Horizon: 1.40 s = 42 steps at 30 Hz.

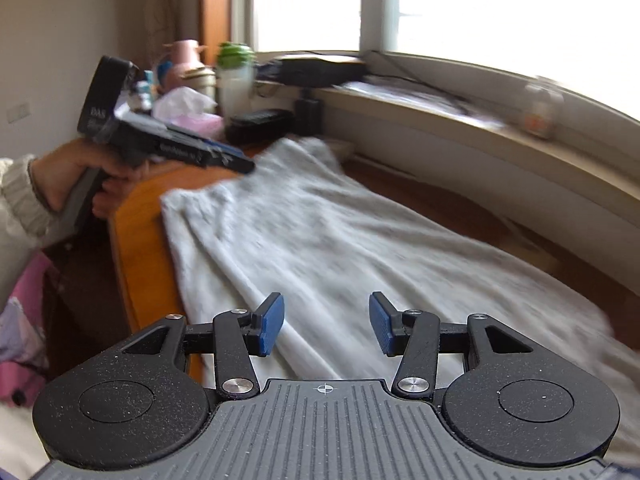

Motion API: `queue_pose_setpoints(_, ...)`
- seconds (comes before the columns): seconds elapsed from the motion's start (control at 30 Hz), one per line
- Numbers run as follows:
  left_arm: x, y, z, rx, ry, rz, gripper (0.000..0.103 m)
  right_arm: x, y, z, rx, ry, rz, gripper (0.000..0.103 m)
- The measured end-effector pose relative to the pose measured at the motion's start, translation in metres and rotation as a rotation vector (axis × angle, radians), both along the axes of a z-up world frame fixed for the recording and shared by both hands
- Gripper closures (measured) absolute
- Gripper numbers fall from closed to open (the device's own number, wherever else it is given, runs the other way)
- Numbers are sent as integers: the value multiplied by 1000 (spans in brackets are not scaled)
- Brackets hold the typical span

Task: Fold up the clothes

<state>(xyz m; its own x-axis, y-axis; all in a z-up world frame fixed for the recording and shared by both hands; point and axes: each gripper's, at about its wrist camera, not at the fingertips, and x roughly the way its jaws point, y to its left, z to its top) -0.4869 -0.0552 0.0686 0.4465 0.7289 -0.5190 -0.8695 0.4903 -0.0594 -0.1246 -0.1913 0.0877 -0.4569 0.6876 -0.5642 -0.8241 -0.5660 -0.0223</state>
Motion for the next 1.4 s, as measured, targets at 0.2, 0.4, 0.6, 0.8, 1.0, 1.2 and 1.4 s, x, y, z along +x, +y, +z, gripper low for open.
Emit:
queue_pose_setpoints(0.2, 99, 26, -2, 8, 6, -158, 63, 77, -46, -7, -16, -33, -147, 55)
queue_pose_setpoints(0.4, 209, 43, -12, 8, 32, -332, 50, 82, -63, -16, -4, -30, -177, 57)
queue_pose_setpoints(0.6, 287, 49, -25, -27, 58, -468, 45, 83, -60, -22, 7, -5, -159, 58)
queue_pose_setpoints(0.8, 324, 46, -50, -89, 85, -546, 48, 86, -56, -26, 7, 32, -130, 58)
queue_pose_setpoints(1.0, 328, 44, -63, -52, 100, -511, 61, 89, -63, -23, -3, 76, -86, 98)
queue_pose_setpoints(1.2, 322, 47, -62, -66, 81, -508, 63, 87, -98, -9, 3, 43, -51, 101)
queue_pose_setpoints(1.4, 321, 50, -61, -75, 68, -510, 62, 91, -88, -15, 12, 16, -91, 96)
